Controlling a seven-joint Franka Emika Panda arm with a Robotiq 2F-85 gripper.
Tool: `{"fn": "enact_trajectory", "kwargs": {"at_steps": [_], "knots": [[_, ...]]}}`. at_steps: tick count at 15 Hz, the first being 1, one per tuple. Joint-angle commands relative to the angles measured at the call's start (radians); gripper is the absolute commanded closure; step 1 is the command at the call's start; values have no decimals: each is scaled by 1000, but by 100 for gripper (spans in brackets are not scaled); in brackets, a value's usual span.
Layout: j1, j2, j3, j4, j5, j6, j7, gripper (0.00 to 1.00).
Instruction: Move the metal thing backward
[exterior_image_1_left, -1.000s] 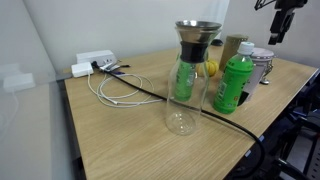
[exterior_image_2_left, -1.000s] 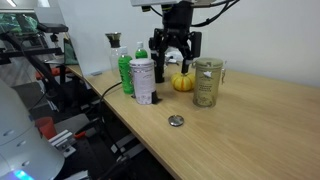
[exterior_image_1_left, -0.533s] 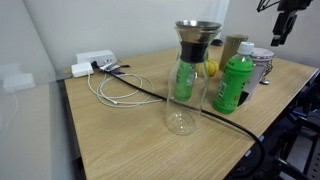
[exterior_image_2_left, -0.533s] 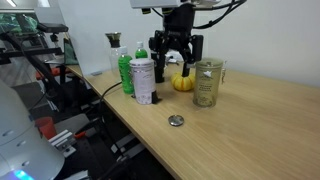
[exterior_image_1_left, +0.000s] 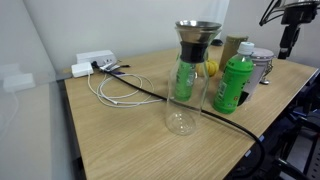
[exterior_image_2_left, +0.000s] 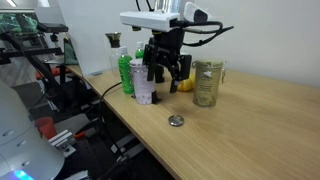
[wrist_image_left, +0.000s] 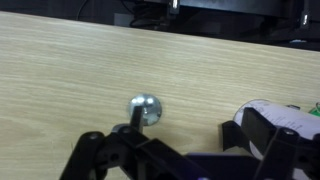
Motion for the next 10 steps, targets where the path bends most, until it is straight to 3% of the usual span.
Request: {"fn": "enact_trajectory", "kwargs": {"at_steps": [1, 2, 10], "knots": [[-18, -11, -3, -33, 25, 91, -18, 0], [-14, 0, 11, -14, 5, 39, -2, 0], [-22, 7, 10, -21, -1, 75, 15, 0]]}}
